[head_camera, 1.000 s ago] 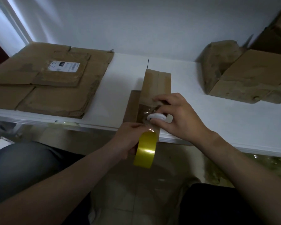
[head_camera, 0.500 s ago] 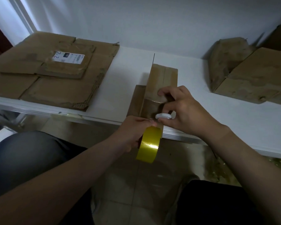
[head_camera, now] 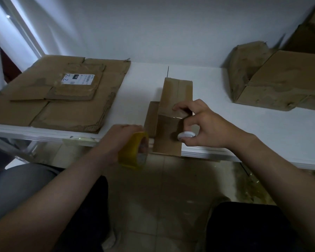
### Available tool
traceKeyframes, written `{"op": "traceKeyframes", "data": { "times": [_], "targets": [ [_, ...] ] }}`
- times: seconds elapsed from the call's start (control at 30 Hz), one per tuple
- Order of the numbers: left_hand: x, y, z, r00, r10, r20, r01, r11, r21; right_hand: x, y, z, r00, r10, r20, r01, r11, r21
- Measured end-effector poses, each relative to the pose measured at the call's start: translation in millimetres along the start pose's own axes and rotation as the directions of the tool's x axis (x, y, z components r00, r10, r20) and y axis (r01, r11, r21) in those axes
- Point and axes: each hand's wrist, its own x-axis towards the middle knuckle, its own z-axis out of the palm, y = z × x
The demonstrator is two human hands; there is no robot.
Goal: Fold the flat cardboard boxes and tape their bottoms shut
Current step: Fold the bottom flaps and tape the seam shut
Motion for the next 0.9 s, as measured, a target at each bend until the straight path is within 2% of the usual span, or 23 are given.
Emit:
{"op": "traceKeyframes", "data": {
  "times": [0.07, 0.17, 0.27, 0.37, 0.43, 0.5, 0.53, 0.6, 0.67, 0.73, 0.8, 0.87, 0.9],
  "targets": [
    [7.6, 20.1, -5.7, 0.998, 0.043, -0.037, -0.042, 0.999, 0.023, 0.0, 2.0, 0.3, 1.000, -0.008, -0.009, 0.009, 1.000, 0.023],
    [19.2, 51.6, 6.0, 0.982, 0.179, -0.052, -0.171, 0.976, 0.134, 0.4, 3.8, -1.1, 1.000, 0.011, -0.012, -0.010, 0.998, 0.068],
    [29.4, 67.6, 32.0, 0.952, 0.298, -0.074, -0.255, 0.902, 0.349, 0.3, 4.7, -3.5, 0.999, 0.048, -0.005, -0.047, 0.991, 0.127],
    [36.5, 68.5, 50.6, 0.916, 0.392, -0.089, -0.304, 0.820, 0.484, 0.7, 7.9, -12.0, 0.979, 0.183, -0.084, -0.147, 0.934, 0.326],
    [42.7, 68.2, 52.4, 0.903, 0.415, -0.108, -0.325, 0.828, 0.457, 3.0, 16.4, -22.3, 0.908, 0.333, -0.253, -0.204, 0.881, 0.427],
    [50.9, 68.2, 51.2, 0.905, 0.410, -0.114, -0.326, 0.840, 0.433, 4.1, 32.1, -33.0, 0.764, 0.531, -0.366, -0.339, 0.814, 0.472],
    [54.8, 68.4, 50.9, 0.913, 0.393, -0.113, -0.316, 0.854, 0.413, 3.2, 42.5, -36.5, 0.709, 0.619, -0.338, -0.453, 0.767, 0.455],
    [60.4, 68.8, 51.8, 0.917, 0.382, -0.113, -0.316, 0.870, 0.377, -1.6, 62.4, -36.0, 0.637, 0.753, -0.163, -0.714, 0.657, 0.242],
    [63.6, 69.1, 53.4, 0.913, 0.391, -0.113, -0.328, 0.871, 0.365, -6.5, 77.4, -26.1, 0.581, 0.814, -0.005, -0.814, 0.580, 0.027],
    [67.4, 70.5, 53.4, 0.913, 0.391, -0.112, -0.330, 0.873, 0.360, -6.9, 88.1, -16.7, 0.561, 0.825, 0.067, -0.826, 0.563, -0.032],
    [69.7, 71.8, 53.2, 0.917, 0.386, -0.104, -0.329, 0.876, 0.352, -3.6, 94.1, -10.3, 0.578, 0.815, 0.042, -0.814, 0.579, -0.040],
    [72.3, 72.2, 53.3, 0.920, 0.380, -0.099, -0.327, 0.881, 0.342, 2.5, 89.8, -9.6, 0.650, 0.750, -0.121, -0.747, 0.660, 0.077],
    [72.9, 72.3, 53.9, 0.920, 0.380, -0.097, -0.328, 0.881, 0.340, 6.8, 81.3, -10.8, 0.695, 0.684, -0.223, -0.665, 0.729, 0.162]
  ]
}}
